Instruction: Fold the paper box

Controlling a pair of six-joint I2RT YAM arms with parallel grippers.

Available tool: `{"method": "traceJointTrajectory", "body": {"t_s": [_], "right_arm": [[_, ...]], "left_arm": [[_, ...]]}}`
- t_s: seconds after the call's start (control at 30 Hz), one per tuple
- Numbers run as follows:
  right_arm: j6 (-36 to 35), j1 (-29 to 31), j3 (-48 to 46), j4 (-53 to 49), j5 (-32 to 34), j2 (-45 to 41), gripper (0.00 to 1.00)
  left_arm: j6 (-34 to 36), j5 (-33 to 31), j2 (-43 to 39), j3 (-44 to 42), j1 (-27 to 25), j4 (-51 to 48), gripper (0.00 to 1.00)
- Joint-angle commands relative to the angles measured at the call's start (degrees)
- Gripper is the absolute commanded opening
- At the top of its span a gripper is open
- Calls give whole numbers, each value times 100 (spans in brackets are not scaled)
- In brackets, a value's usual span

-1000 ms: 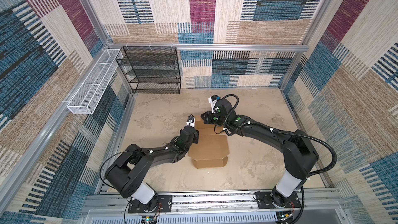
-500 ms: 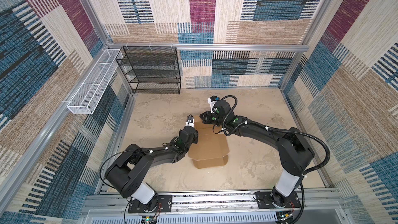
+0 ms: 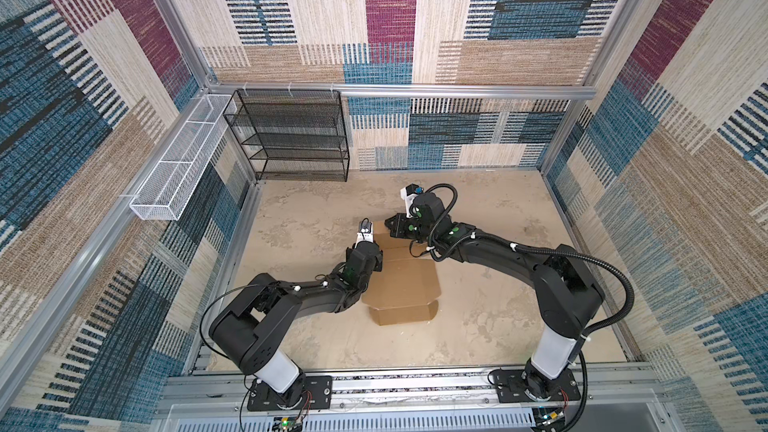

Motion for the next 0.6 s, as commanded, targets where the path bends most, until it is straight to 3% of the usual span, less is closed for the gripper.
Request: {"method": "traceJointTrajectory", "body": {"t_s": [0.0,0.23,0.57], "right_arm": [[32,4,50,-193,-70,55,3],[32,4,96,-237,-73,97,3],[67,4,115,-238,-93,126,3]], "left_arm": [[17,-145,116,101,1,236,35],[105,-239,338,229,-1,525,35],[95,-326,389,190,-1,608,6]]}}
